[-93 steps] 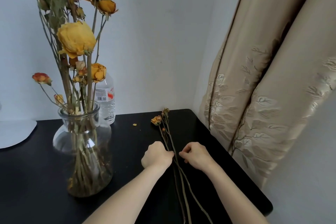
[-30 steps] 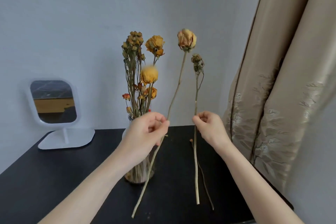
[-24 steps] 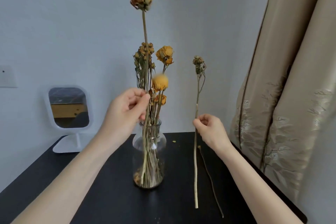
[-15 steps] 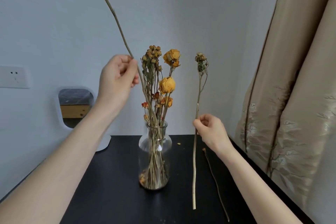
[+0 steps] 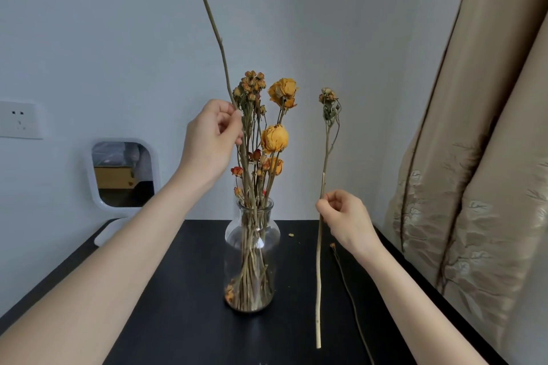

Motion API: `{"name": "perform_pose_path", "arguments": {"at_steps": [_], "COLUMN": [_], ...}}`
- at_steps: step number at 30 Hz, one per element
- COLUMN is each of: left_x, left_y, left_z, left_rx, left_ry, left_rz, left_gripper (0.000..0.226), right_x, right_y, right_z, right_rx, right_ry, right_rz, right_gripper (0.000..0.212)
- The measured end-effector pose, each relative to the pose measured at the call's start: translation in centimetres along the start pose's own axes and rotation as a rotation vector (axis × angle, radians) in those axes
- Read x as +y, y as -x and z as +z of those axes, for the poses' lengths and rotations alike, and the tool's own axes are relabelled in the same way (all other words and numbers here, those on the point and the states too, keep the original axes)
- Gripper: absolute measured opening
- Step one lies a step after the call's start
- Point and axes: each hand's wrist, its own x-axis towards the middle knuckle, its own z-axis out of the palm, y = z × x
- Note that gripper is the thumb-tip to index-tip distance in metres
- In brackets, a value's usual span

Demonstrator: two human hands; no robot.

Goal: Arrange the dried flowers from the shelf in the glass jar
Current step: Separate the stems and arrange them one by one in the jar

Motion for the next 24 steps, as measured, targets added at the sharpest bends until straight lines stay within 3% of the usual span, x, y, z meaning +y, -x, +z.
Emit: {"name": "perform_pose_path", "arguments": {"at_steps": [11,19,24], "left_x": [-1.2,0.7,1.7], "left_y": [1.1,-1.0,-1.8], "left_z": [0.5,-0.5,-0.6], "left_rx": [-0.042,0.047,0.065], "left_ry": [-0.039,0.061,0.071], "left_rz": [-0.062,0.017,0.062], "left_gripper": [0.005,0.014,0.005], "right_x": [0.3,0.4,0.5], "right_y": [-0.2,-0.2,-0.2], "right_z": [0.6,0.7,0.8], "right_rx": [-0.004,0.004,-0.001], "right_ry": [0.014,0.026,0.025], "right_rz": [0.006,0.001,0.007], "right_gripper": [0.013,0.013,0.012]}}
